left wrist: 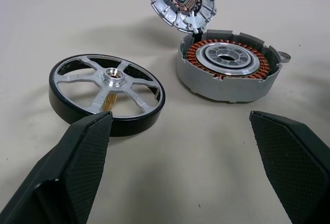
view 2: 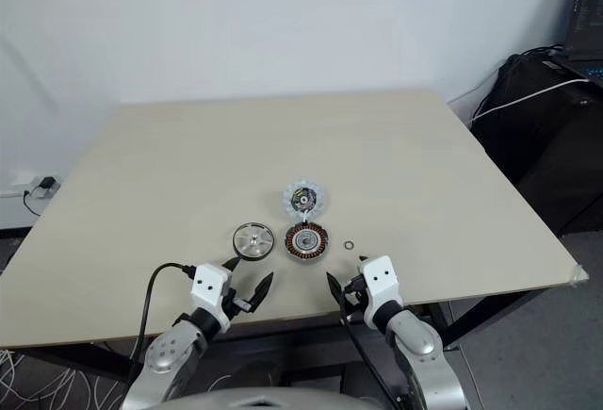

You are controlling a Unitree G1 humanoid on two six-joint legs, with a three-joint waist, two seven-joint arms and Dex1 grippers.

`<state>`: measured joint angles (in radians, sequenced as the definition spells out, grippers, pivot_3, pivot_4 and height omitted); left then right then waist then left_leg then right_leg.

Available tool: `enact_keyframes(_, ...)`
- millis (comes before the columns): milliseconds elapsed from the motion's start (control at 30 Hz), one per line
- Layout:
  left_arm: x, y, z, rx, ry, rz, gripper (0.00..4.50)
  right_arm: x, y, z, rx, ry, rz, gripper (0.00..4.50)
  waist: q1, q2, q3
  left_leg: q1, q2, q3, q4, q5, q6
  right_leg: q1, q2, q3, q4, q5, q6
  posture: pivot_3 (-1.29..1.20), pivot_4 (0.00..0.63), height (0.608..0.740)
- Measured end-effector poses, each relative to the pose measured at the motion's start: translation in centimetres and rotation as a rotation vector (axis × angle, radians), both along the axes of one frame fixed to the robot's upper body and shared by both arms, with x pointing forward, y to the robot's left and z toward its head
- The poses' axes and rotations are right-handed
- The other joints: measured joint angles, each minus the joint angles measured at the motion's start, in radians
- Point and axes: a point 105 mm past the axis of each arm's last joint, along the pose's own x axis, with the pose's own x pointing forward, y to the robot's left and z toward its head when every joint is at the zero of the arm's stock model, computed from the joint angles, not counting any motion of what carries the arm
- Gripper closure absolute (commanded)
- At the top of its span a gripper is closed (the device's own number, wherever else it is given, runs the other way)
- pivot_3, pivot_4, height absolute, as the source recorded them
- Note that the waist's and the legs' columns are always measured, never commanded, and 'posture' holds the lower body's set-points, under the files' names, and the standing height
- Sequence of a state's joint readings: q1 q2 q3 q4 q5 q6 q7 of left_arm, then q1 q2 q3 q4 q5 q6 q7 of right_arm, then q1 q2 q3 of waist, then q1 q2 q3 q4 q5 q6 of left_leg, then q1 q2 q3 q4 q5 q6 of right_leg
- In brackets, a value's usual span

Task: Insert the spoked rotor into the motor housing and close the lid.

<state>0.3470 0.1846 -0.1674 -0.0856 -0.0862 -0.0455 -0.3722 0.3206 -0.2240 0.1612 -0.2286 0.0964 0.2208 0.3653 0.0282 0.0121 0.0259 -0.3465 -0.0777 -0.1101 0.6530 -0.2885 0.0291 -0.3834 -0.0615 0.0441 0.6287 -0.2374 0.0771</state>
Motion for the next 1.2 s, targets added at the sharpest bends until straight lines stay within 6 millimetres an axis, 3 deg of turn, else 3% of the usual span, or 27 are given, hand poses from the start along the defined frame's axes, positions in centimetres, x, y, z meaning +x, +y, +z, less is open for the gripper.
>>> enact_keyframes(1200,0.07,-0.05,0.1,-0.006,-0.007,0.001,0.01,-0.01,0.21,0.27,-0.007,0.003,0.007,0.03,0.0,0.0,0.0,0.0,0.0,0.0,0.0,0.0,0.0,0.0,0.0,0.0,0.0,0.0,0.0,0.0,0.0,0.74)
